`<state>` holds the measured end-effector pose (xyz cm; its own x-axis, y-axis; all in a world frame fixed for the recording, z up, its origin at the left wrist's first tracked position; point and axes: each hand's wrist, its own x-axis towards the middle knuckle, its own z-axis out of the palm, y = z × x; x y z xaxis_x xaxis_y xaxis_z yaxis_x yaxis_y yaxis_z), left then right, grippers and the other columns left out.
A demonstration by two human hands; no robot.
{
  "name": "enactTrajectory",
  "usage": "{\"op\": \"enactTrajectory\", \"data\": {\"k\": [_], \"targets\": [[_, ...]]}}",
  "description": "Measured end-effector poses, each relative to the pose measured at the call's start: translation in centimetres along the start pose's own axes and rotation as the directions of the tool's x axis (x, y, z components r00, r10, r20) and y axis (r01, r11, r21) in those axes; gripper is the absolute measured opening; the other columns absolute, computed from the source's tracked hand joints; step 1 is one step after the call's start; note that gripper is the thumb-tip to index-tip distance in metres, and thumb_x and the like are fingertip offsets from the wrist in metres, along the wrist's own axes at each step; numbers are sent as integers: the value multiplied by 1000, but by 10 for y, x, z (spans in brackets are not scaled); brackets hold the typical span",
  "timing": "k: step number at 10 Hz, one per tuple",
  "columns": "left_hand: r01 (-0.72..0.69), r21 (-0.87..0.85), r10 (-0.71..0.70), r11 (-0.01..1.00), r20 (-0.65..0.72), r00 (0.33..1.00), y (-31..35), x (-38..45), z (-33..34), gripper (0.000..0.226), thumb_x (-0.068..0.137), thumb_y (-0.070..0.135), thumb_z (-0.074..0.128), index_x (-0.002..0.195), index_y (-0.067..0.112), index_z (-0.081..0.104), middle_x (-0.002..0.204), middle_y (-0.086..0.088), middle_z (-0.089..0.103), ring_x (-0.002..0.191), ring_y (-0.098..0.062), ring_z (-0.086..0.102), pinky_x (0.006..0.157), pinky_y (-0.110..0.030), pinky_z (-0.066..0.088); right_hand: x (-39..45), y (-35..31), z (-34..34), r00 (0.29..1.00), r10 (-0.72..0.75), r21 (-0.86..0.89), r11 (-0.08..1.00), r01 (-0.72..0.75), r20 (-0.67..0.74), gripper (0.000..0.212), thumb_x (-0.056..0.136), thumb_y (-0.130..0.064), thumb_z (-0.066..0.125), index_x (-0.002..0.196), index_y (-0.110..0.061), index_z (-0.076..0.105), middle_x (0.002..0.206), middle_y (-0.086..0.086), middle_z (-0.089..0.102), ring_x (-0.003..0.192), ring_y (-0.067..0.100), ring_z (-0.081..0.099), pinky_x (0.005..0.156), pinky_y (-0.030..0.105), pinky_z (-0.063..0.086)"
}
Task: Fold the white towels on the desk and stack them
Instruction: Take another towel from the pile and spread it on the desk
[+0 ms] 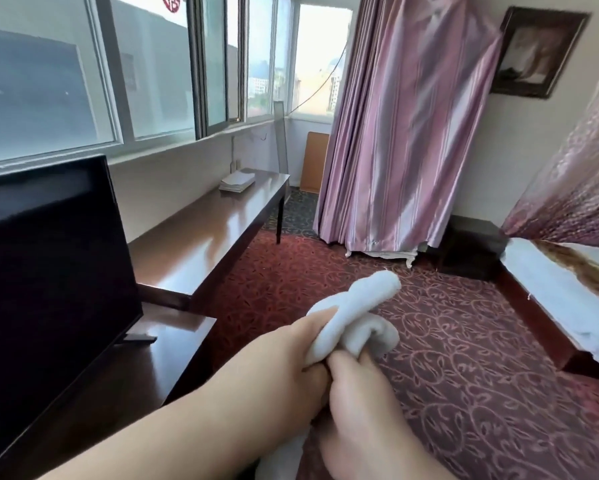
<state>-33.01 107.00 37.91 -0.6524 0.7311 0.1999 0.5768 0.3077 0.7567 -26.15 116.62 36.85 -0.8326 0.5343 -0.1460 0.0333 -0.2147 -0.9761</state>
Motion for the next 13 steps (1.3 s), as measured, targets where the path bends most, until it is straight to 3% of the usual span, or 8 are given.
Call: {"op": "enactTrajectory", "data": {"k": [1, 2, 3, 4, 5, 6, 8, 13], "targets": [[-13, 14, 12, 1000, 16, 1000, -23, 80, -9, 63, 74, 29, 43, 129, 59, 47, 108, 26, 67, 99, 6, 64, 82, -32, 56, 87, -11, 0, 999, 39, 90, 995, -41, 33, 26, 104, -27, 54, 130, -29, 60, 113, -10, 74, 103, 4, 71, 95, 35, 57], [37, 41, -37, 998, -11, 999, -46, 153, -6, 64, 78, 38, 44, 137, 63, 38, 124, 34, 59, 117, 15, 51, 97, -25, 47, 170, -16, -11, 991, 126, 240, 962, -132, 37, 22, 106, -20, 48, 125, -28, 57, 104, -19, 64, 75, -25, 59, 64, 0, 45], [60, 71, -59, 996, -13, 998, -72, 229, 1, 63, 85, 27, 50, 136, 61, 39, 125, 34, 58, 118, 13, 51, 99, -27, 47, 254, -26, -6, 993, 87, 174, 980, -100, 76, 19, 106, -34, 48, 114, -44, 62, 110, -8, 71, 93, -10, 66, 83, 14, 54], [112, 134, -102, 985, -79, 992, -105, 309, 10, 62, 87, 24, 50, 137, 58, 39, 116, 28, 64, 106, 10, 58, 92, -26, 50, 347, -23, -8, 972, 161, 271, 941, -203, 169, 22, 104, -50, 48, 97, -45, 69, 89, -16, 77, 86, -7, 70, 75, 17, 57], [196, 127, -168, 972, -207, 964, -131, 391, 13, 58, 87, 27, 51, 135, 57, 40, 109, 26, 66, 98, 10, 60, 82, -16, 50, 447, -35, -14, 958, 217, 254, 931, -261, 188, 22, 99, -54, 55, 94, -42, 73, 98, -1, 79, 99, 14, 74, 96, 44, 56], [304, 45, -279, 952, -286, 917, -152, 462, 0, 50, 87, 31, 51, 128, 58, 42, 99, 25, 68, 86, 10, 63, 73, -16, 52, 533, -50, -5, 939, 231, 166, 946, -278, 256, 26, 101, -45, 55, 85, -39, 75, 93, 4, 79, 99, 21, 74, 97, 50, 55], [448, -130, -460, 885, -403, 792, -222, 562, -40, 40, 82, 35, 50, 114, 59, 44, 88, 20, 71, 75, 4, 67, 73, -35, 59, 668, -57, 44, 865, 246, 17, 959, -281, 438, 30, 98, -34, 59, 74, -27, 74, 79, 7, 75, 85, 21, 77, 73, 39, 59], [554, -333, -627, 763, -590, 509, -487, 794, -215, 5, 86, 35, 47, 86, 40, 46, 87, 10, 64, 75, -5, 60, 62, -29, 48, 1008, -28, 284, 720, 268, -135, 962, -238, 640, 37, 94, -38, 59, 113, -8, 68, 113, 28, 70, 102, 35, 73, 92, 59, 56]]}}
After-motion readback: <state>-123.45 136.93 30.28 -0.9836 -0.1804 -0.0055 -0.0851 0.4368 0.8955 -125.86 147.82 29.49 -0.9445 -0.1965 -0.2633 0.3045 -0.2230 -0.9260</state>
